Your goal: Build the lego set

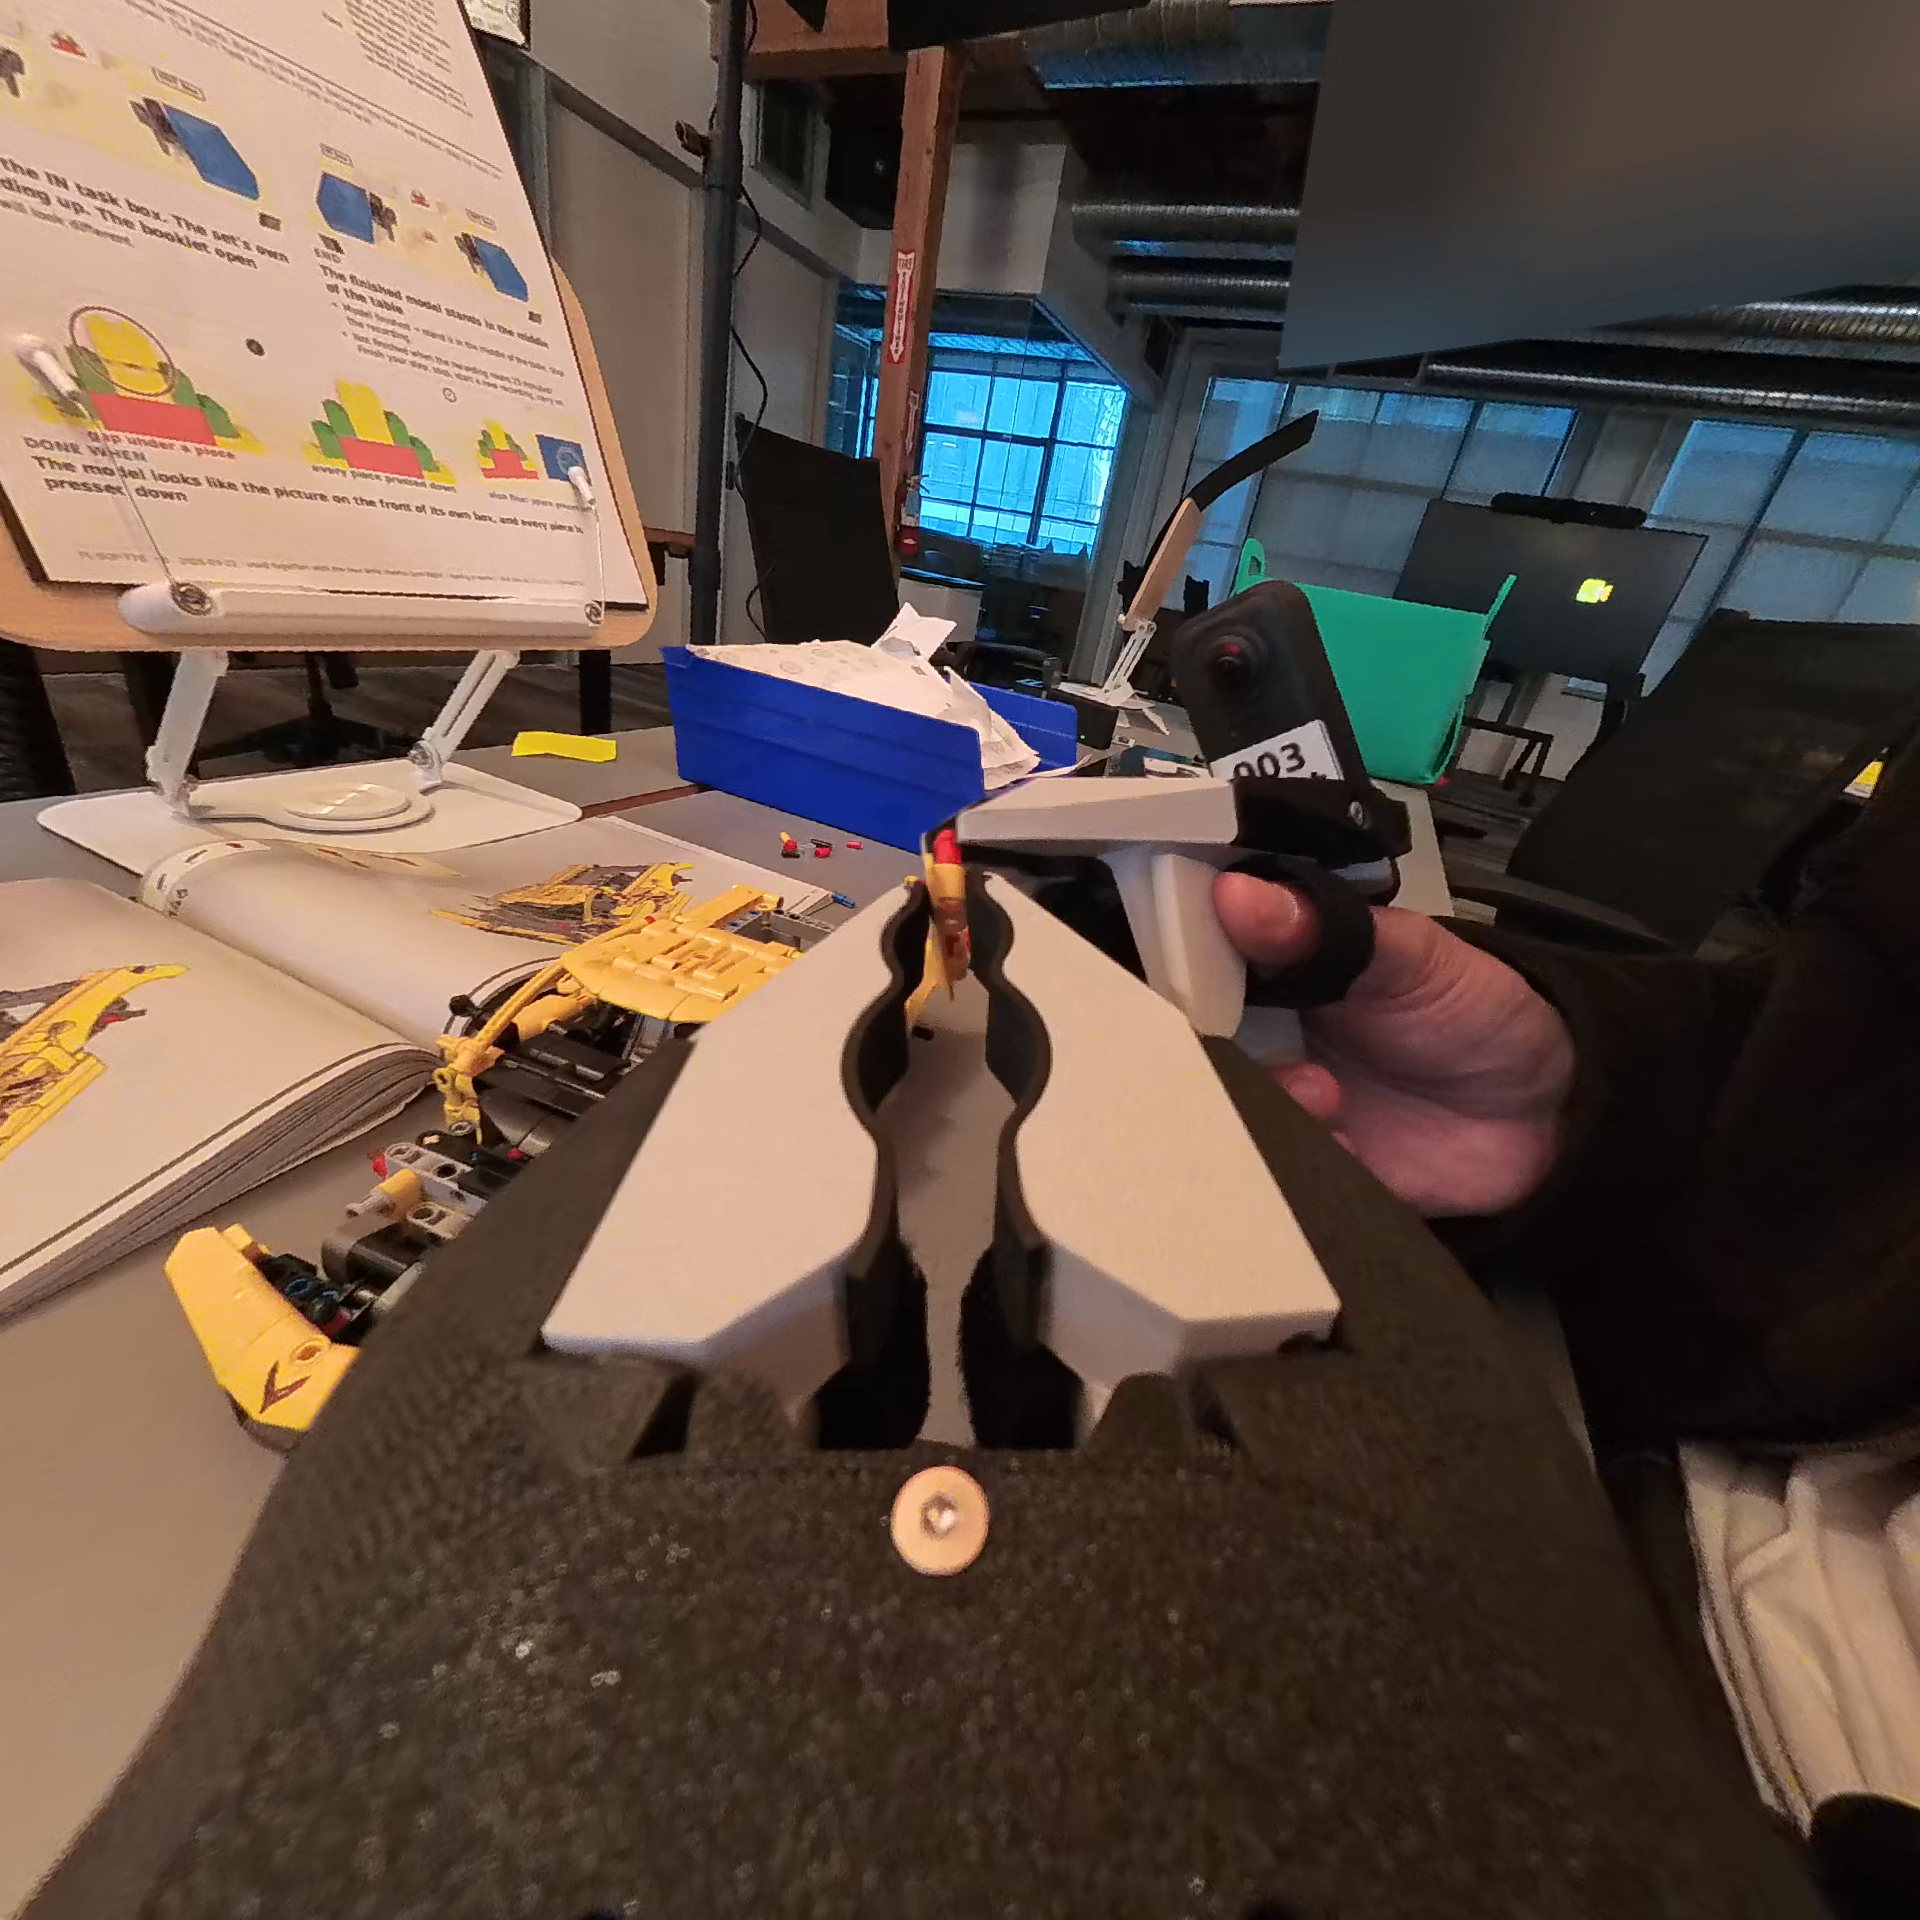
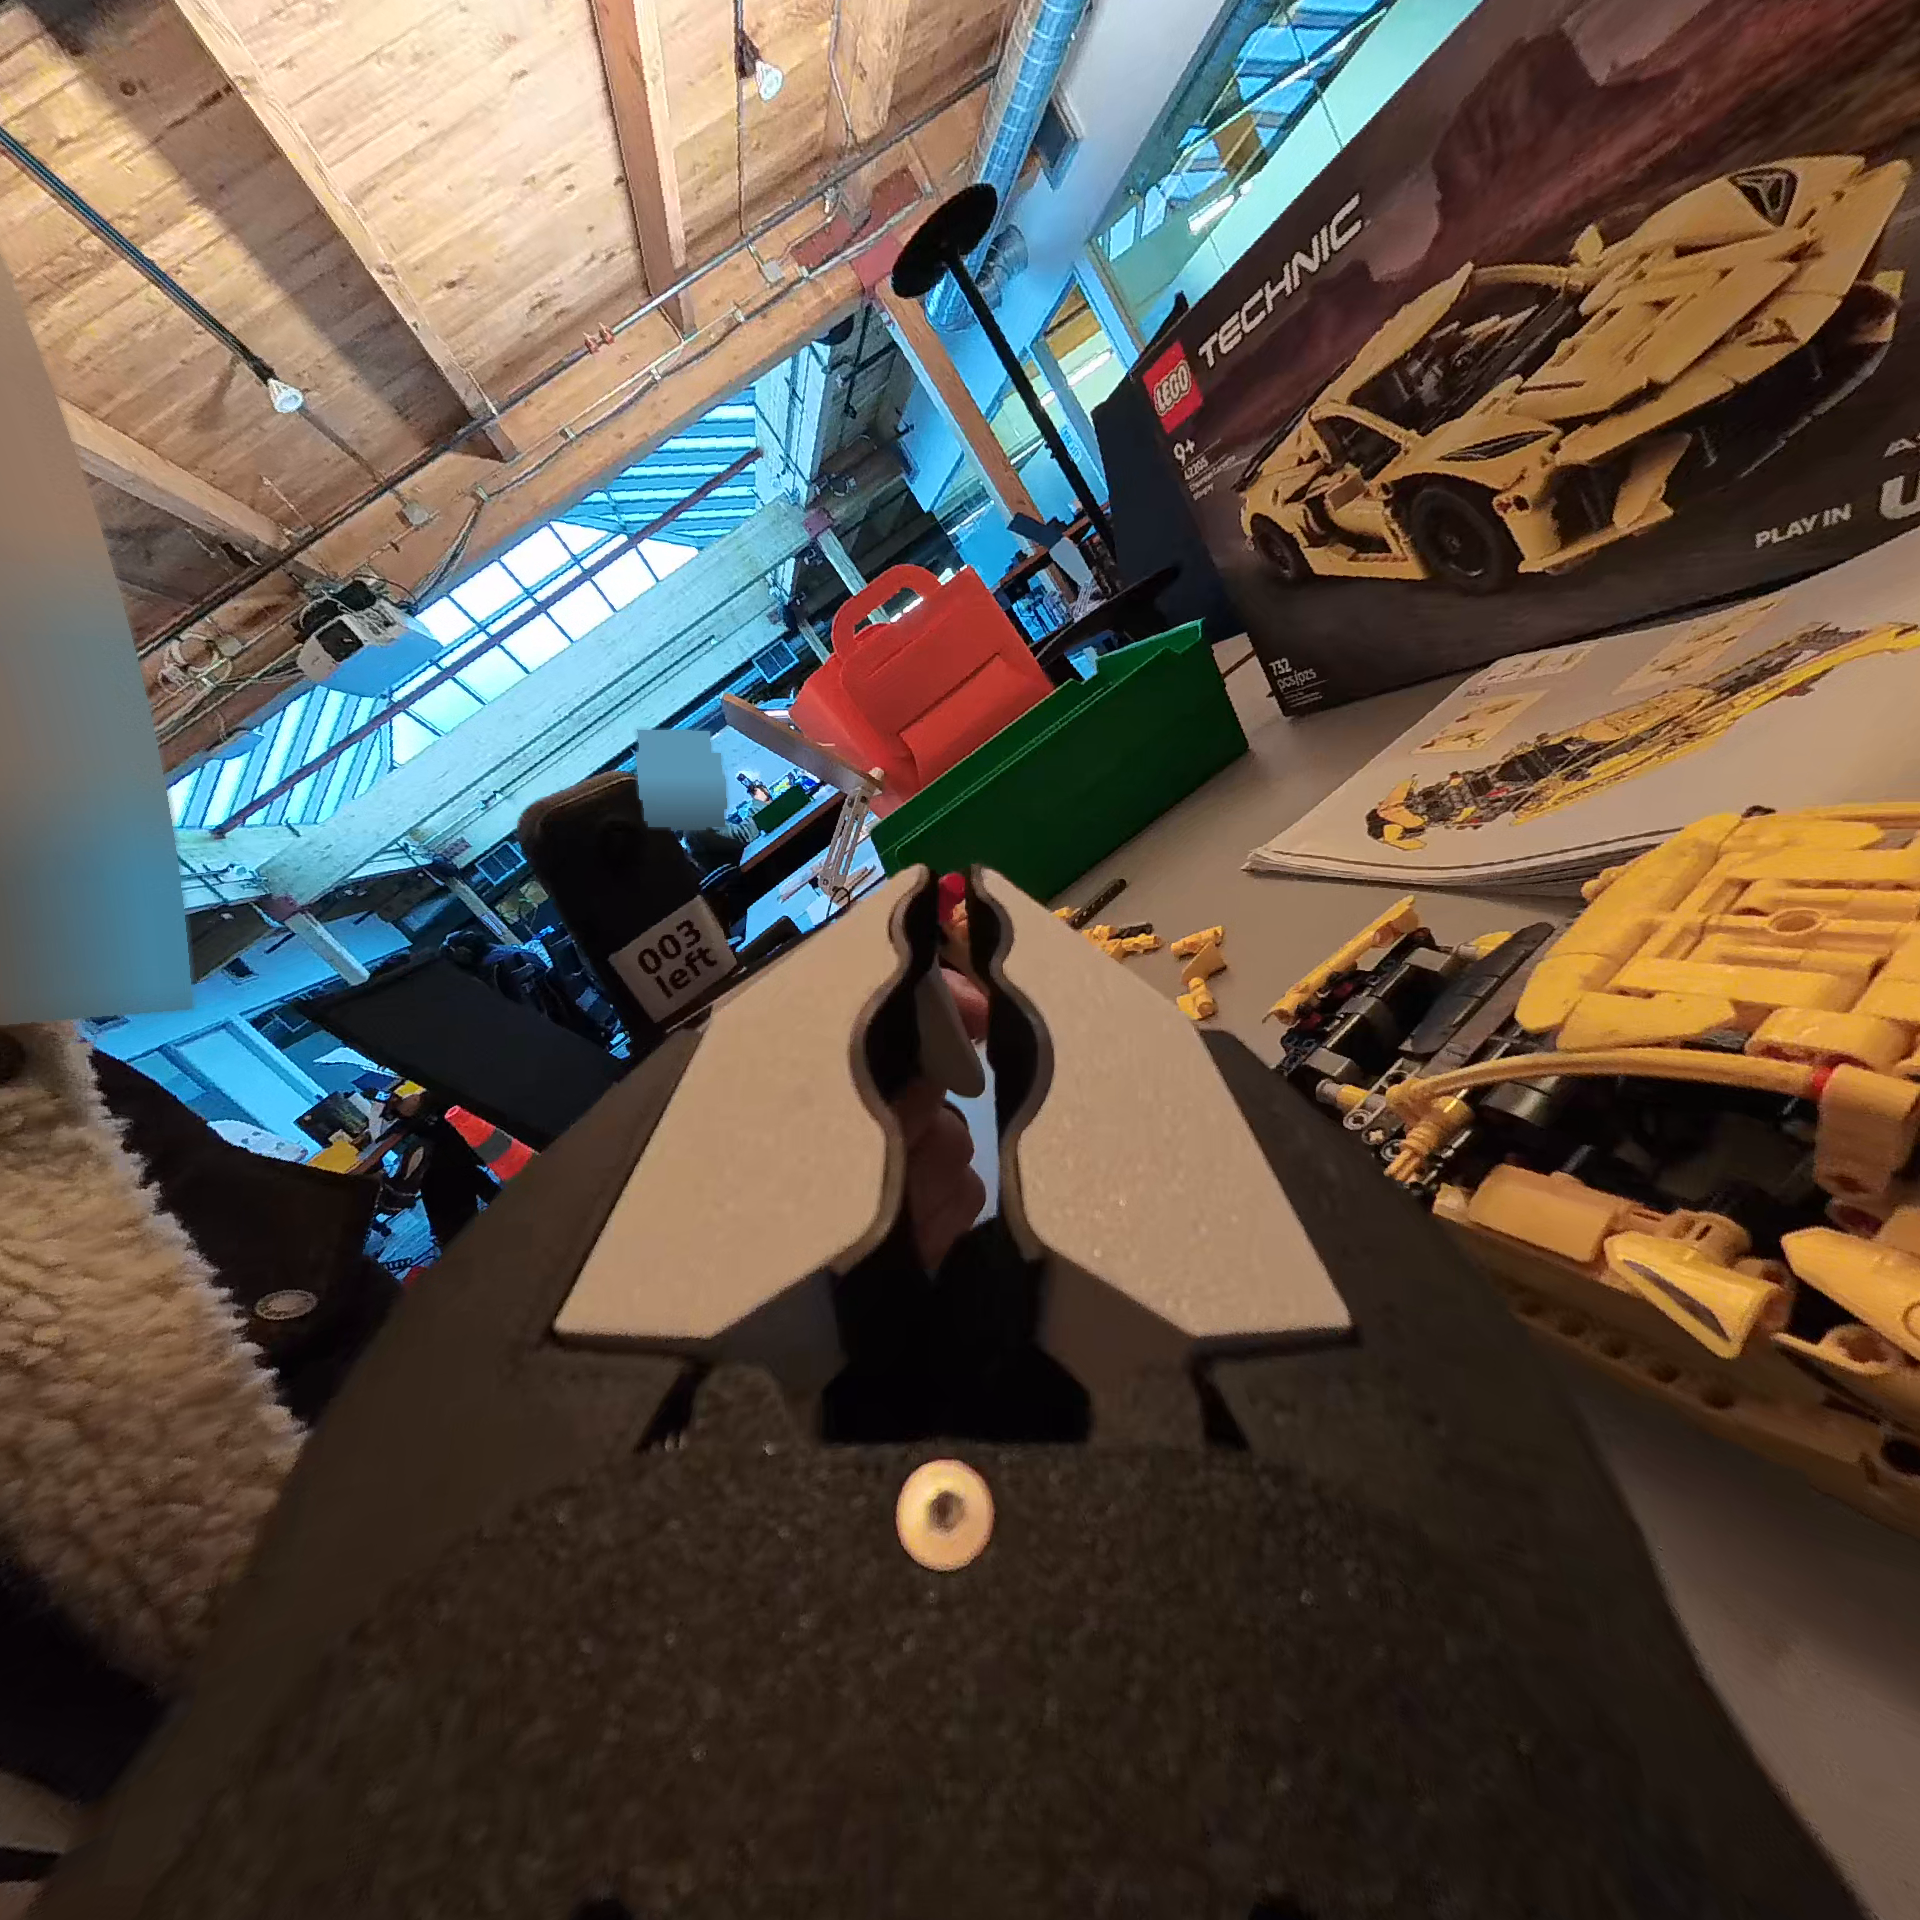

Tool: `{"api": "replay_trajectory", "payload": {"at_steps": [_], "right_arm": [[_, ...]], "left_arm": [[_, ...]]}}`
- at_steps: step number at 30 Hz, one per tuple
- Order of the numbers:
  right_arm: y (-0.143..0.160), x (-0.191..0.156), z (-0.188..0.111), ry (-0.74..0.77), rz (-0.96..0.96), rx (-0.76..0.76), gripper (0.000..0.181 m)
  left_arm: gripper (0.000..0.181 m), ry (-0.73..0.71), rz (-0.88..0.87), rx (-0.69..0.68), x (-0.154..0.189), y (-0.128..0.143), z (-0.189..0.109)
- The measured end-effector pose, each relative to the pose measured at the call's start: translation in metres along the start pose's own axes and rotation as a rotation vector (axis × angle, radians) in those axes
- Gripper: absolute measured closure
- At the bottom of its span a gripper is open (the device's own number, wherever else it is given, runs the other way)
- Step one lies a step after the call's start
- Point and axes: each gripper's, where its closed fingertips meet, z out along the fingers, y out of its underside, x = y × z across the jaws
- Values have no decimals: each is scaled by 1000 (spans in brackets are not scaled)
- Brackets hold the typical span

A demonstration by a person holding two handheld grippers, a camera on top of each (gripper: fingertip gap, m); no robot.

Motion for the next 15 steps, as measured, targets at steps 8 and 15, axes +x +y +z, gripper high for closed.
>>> {"api": "replay_trajectory", "payload": {"at_steps": [8, 15], "right_arm": [[-11, 3, -12, 24, -134, -79, 178], [-5, 114, -143, 475, -727, -754, 177]], "left_arm": [[174, 19, 6, -6, 3, 1, -1], [174, 41, -1, -44, 5, 10, 1]]}}
